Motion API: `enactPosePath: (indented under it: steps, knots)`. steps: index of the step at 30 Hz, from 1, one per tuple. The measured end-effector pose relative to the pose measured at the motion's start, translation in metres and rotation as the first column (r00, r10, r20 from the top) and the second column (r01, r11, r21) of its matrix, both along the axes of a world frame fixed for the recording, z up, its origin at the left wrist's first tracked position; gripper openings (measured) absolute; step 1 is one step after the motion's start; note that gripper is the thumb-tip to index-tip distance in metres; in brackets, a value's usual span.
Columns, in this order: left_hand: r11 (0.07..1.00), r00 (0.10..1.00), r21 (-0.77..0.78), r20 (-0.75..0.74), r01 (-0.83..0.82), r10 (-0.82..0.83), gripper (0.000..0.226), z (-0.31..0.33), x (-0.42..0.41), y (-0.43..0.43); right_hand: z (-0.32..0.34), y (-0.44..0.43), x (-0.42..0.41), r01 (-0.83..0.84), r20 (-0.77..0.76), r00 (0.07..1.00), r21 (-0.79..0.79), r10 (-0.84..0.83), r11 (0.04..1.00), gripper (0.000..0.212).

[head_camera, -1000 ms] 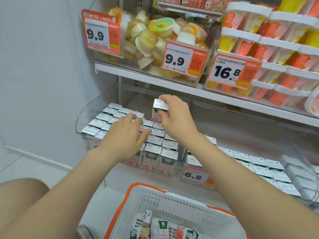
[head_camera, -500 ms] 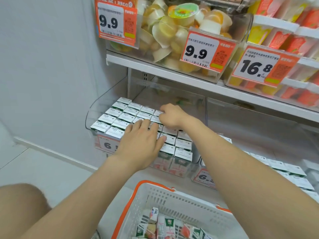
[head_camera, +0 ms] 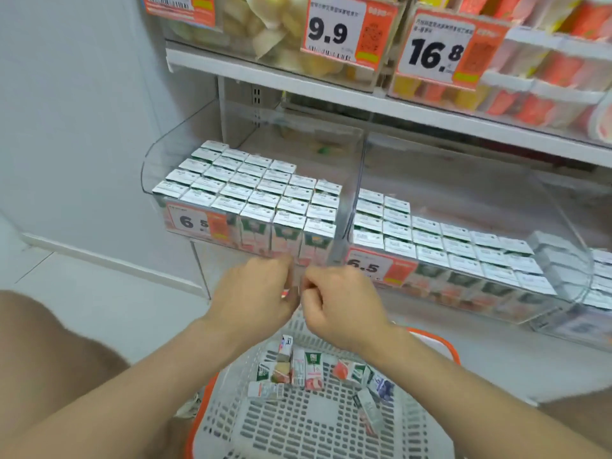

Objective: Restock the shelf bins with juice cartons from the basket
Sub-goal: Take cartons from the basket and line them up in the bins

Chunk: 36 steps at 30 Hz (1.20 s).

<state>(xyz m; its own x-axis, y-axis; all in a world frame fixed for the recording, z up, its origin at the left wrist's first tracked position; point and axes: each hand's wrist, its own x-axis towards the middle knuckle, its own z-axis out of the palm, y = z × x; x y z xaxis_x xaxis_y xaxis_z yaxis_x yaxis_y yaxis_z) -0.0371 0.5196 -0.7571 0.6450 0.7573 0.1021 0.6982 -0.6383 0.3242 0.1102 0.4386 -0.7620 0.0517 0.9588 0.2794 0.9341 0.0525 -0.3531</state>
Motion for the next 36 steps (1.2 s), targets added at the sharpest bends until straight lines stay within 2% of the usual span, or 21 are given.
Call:
enactPosePath:
  steps: [2,4,8,10,13,17,23,27,30,36]
  knots:
    - [0.992,0.968,-0.102,-0.229,0.078,-0.1,0.018,-0.027,0.007,-0.012,-0.036,-0.013,0.009,0.032,0.081,0.997,-0.33,-0.006,0.943,0.021]
    - [0.966,0.885,-0.221,-0.411,0.137,-0.22,0.023,-0.061,0.014,-0.017,-0.074,-0.019,0.022,0.058,0.099,0.995,-0.551,-0.004,0.833,0.022]
    - [0.935,0.727,-0.322,-0.604,0.153,-0.327,0.016,-0.117,0.024,-0.021,-0.14,-0.03,0.059,0.056,0.0,0.996,-0.752,-0.085,0.657,0.026]
    - [0.935,0.664,-0.317,-0.667,0.157,-0.338,0.023,-0.139,0.026,-0.021,-0.166,-0.038,0.077,0.037,-0.027,0.994,-0.822,-0.104,0.568,0.024]
    - [0.948,0.614,-0.279,-0.725,0.152,-0.312,0.041,-0.171,0.031,-0.02,-0.199,-0.056,0.098,0.097,0.012,0.986,-0.857,-0.169,0.506,0.024]
    - [0.95,0.634,-0.305,-0.723,0.062,-0.274,0.05,-0.219,0.036,-0.021,-0.227,-0.075,0.113,0.241,0.09,0.947,-0.833,-0.309,0.497,0.007]
    - [0.942,0.649,-0.335,-0.723,-0.027,-0.238,0.043,-0.284,0.031,-0.034,-0.274,-0.1,0.11,0.29,0.053,0.874,-0.855,-0.483,0.431,0.031]
    - [0.951,0.642,-0.309,-0.735,-0.031,-0.218,0.054,-0.301,0.029,-0.047,-0.293,-0.11,0.105,0.301,0.079,0.864,-0.874,-0.498,0.383,0.05]
    - [0.969,0.628,-0.247,-0.757,-0.022,-0.179,0.063,-0.314,0.024,-0.052,-0.3,-0.111,0.107,0.293,0.085,0.864,-0.886,-0.496,0.358,0.047]
    - [0.972,0.608,-0.234,-0.769,0.016,-0.196,0.056,-0.316,0.024,-0.052,-0.298,-0.111,0.113,0.308,0.104,0.858,-0.887,-0.504,0.343,0.045]
